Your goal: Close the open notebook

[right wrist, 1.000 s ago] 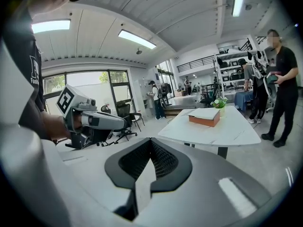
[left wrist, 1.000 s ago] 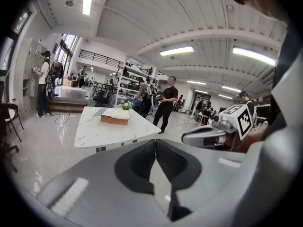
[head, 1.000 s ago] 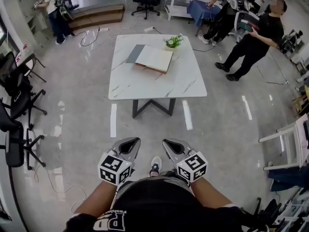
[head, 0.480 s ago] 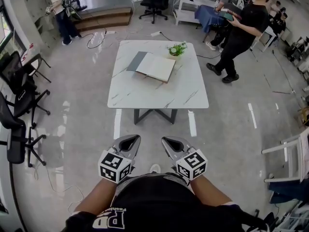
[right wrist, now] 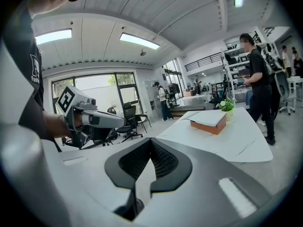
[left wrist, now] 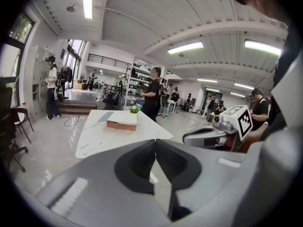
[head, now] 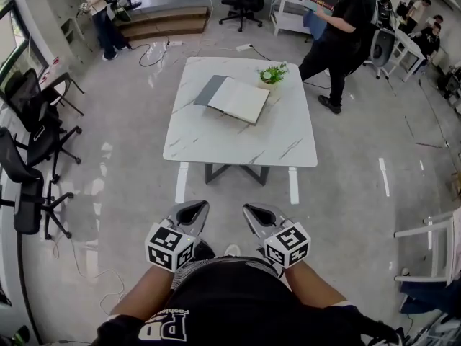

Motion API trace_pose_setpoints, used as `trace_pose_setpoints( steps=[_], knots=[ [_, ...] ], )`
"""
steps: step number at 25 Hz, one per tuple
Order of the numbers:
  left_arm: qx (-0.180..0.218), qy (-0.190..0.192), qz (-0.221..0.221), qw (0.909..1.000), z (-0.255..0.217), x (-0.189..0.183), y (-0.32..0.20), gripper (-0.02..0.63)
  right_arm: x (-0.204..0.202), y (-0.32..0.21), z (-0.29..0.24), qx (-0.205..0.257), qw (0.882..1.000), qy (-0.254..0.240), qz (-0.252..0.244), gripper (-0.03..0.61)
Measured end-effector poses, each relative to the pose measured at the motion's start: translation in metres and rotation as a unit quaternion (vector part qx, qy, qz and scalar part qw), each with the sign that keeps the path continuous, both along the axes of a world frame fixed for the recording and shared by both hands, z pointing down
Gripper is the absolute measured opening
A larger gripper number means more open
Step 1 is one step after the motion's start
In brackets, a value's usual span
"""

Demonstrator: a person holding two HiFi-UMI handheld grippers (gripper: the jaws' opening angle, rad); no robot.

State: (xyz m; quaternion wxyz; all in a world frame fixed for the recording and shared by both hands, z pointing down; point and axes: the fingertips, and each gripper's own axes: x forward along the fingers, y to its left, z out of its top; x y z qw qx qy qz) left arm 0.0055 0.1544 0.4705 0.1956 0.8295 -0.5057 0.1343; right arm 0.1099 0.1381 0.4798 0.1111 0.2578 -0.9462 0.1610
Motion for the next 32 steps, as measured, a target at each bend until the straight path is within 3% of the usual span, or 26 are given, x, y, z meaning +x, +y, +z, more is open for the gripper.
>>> trace_pose_setpoints(
  steps=[21, 32],
  knots=[
    [-0.002, 0.014, 0.014, 0.9998, 0.008, -0.009, -0.052, 0.06, -0.013, -0.039, 0.015, -0.012, 1.0, 0.017, 0.008, 0.0],
    [0.004, 0.023, 0.021, 0.9995, 0.004, -0.036, -0.129, 0.06, -0.041, -0.11, 0.01, -0.005, 0.999, 0.03, 0.013, 0.0]
  ],
)
